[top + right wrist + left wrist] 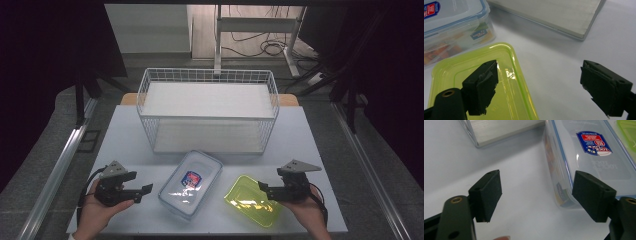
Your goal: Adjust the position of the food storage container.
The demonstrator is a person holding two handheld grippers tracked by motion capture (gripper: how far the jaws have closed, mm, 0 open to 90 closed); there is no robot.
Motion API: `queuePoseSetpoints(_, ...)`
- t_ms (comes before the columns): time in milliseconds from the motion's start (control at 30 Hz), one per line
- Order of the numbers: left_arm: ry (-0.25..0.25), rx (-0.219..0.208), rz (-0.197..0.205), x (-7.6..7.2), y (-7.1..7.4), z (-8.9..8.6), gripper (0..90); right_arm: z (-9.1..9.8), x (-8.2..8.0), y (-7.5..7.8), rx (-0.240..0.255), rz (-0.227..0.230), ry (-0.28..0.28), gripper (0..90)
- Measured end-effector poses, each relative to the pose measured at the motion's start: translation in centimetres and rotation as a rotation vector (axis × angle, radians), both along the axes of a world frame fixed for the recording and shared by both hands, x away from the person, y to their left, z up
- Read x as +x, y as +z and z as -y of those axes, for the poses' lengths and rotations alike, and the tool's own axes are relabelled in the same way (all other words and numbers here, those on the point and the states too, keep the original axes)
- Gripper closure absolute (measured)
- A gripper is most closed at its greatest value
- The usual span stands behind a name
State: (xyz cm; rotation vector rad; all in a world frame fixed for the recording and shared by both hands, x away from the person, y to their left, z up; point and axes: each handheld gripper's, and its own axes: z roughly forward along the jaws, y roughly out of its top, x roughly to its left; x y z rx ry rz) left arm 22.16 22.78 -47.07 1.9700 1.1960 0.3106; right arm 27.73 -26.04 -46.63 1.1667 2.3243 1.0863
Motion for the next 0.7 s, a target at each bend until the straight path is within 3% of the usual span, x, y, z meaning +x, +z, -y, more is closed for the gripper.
queuePoseSetpoints(267, -0.015, -0.034, 0.000, -0.3, 0.6, 0.2, 30.4, 0.2, -0.2, 0.1, 0.000, 0.020, 0.005, 15.2)
queuePoseSetpoints(400, -0.029, -0.040, 0.005, -0.7, 1.0, 0.7, 45.5, 0.1, -0.3, 0.3, -0.003, 0.030, 0.009, 15.3)
queuePoseSetpoints(567, -0.156, -0.073, 0.005, -1.0, 1.7, 2.2, 76.4, 0.2, -0.9, 0.4, -0.006, 0.038, 0.011, 15.5)
queuePoseSetpoints(700, -0.249, -0.072, -0.002, -1.2, 2.0, 4.3, 86.2, 0.4, -1.2, 0.3, -0.015, 0.046, 0.009, 15.5)
